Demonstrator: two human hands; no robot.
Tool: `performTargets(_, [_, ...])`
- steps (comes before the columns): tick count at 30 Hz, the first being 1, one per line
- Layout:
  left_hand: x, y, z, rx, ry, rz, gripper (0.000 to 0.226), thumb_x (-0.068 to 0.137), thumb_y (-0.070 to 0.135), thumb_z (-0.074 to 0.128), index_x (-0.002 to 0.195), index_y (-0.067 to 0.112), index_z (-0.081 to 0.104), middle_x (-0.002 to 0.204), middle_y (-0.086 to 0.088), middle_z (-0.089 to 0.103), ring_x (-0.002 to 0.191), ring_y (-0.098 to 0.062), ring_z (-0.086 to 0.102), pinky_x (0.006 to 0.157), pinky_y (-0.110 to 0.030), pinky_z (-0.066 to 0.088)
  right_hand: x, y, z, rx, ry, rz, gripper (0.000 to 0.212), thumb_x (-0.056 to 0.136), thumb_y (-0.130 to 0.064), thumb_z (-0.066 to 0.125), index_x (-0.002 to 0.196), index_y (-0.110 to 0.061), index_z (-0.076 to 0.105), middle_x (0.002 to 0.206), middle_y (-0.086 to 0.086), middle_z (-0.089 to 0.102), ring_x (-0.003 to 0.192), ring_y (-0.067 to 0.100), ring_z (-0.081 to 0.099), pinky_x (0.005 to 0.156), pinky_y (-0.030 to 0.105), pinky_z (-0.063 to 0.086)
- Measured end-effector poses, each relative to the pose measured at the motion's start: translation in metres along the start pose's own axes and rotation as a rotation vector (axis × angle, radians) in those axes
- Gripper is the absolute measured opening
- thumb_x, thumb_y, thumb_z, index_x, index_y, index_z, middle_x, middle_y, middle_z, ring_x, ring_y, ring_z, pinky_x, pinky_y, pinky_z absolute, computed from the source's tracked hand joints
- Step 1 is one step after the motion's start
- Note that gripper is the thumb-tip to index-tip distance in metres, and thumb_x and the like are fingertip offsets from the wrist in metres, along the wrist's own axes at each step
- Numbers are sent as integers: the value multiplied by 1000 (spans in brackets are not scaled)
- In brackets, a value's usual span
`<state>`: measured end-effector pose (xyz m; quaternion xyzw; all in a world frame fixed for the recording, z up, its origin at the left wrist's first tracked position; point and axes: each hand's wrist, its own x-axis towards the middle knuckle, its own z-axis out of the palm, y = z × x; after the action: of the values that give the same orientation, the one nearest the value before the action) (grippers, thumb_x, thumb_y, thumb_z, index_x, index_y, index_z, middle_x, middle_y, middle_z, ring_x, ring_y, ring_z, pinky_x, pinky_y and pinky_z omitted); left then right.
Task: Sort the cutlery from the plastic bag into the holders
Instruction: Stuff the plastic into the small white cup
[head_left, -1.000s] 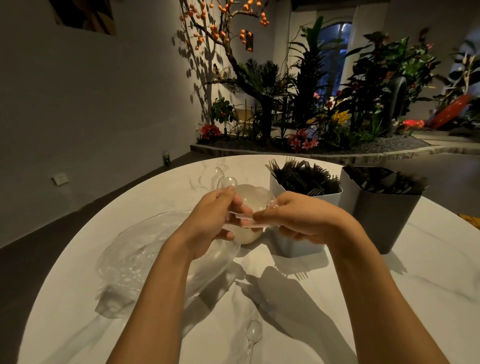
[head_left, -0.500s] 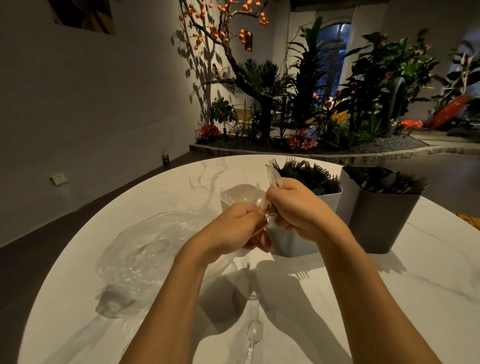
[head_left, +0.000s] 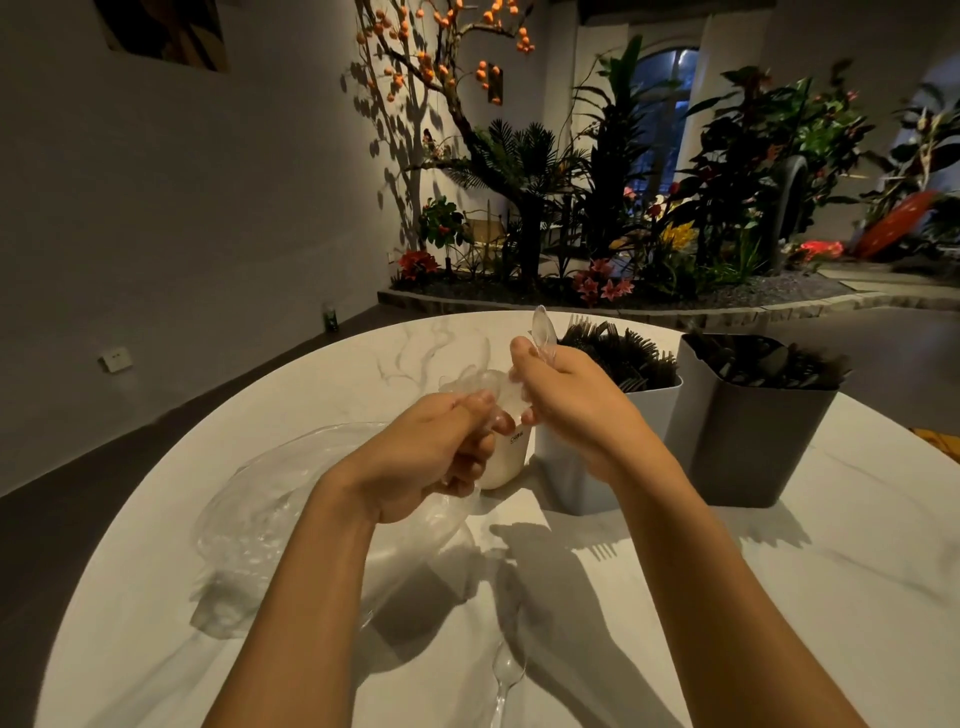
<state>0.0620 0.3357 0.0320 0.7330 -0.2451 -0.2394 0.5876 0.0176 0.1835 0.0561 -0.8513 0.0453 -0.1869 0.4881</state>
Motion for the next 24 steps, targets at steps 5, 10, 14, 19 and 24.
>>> performTargets(5, [4, 5, 1, -264, 105, 117, 39, 110, 38, 37, 106, 6, 58, 84, -11, 62, 82, -19, 63, 77, -34, 53, -10, -10, 11, 162, -137, -48, 45, 109, -38, 34, 88, -5, 57, 78, 0, 59, 78, 12, 59, 77, 34, 48])
performTargets(10, [7, 10, 14, -366, 119, 116, 45, 112, 38, 29, 127, 13, 64, 114, -9, 75, 108, -25, 72, 88, -43, 61, 3, 10, 24, 133, -132, -78, 41, 100, -57, 35, 84, -24, 54, 95, 10, 60, 85, 17, 63, 84, 49, 57])
performTargets(14, [7, 9, 18, -317, 133, 63, 43, 110, 42, 32, 124, 16, 63, 111, -8, 75, 98, -22, 73, 77, -39, 62, 6, 19, 22, 41, -126, -60, 48, 91, -73, 31, 90, -32, 57, 109, 7, 56, 96, 15, 61, 87, 42, 53])
performTargets(19, [7, 13, 25, -317, 130, 84, 50, 109, 48, 32, 119, 12, 65, 79, -9, 56, 54, -10, 45, 51, -26, 34, 2, 16, 25, 270, -198, 40, 62, 98, -70, 32, 97, -17, 65, 87, 7, 64, 70, 10, 64, 75, 34, 58])
performTargets(24, [9, 12, 30, -210, 161, 154, 39, 112, 33, 32, 91, 15, 58, 59, 4, 48, 52, -8, 41, 47, -23, 31, -7, 3, 24, 463, -305, 40, 60, 102, -57, 40, 101, -2, 62, 76, 12, 58, 68, 17, 58, 65, 25, 48])
